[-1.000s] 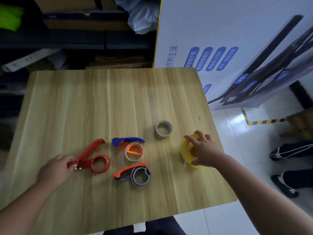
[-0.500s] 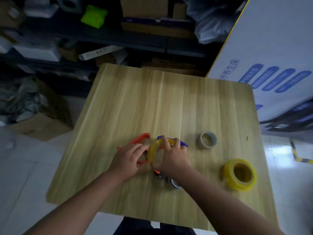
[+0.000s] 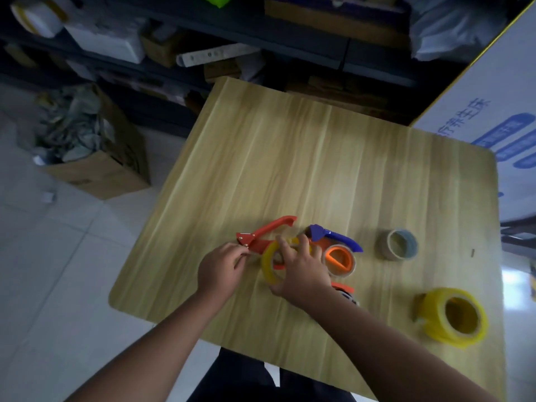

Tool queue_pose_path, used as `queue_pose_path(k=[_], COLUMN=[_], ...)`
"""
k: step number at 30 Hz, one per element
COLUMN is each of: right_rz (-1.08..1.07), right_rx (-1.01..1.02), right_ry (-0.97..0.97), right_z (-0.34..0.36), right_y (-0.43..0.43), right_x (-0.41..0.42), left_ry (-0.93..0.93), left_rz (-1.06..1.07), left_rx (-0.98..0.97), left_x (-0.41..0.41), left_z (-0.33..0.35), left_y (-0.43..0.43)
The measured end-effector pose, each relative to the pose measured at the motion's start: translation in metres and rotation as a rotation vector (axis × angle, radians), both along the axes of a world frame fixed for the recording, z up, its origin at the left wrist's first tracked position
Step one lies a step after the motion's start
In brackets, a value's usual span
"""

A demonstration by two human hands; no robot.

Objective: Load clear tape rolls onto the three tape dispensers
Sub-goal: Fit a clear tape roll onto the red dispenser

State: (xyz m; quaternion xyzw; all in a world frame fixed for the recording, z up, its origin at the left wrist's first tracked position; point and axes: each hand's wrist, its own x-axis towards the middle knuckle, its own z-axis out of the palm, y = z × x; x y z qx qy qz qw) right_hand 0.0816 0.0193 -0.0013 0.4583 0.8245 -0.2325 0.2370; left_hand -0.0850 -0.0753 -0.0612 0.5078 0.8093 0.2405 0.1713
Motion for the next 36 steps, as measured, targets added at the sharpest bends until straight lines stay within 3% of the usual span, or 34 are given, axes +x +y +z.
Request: queue_pose_path(k=[7,17,25,36], right_rz=[0.062,0.157,0.228,0.152], right_rx=[0.049,0.003,-0.008,-0.05], right_ry=[-0.025,-0.04,-0.043,-0.052], right_z=[-0.037,-0.059,-0.057,-0.076], right_y=[0.016,0.032,0.034,0.03], right_x=[-0.018,-0.03,-0.021,-0.017], left_ry=[-0.205,-0.347,-0.314,-0.195], left_rz=[0.275,0.261,0.151,0.073], left_rx=[0.013,0.036,0.117,0.049], left_x=[0.008,-0.009,-0.011,-0.014], left_z=[-0.044,-0.078,-0.079,-0.093], left_y=[-0.002,0.0,0.004,0.003])
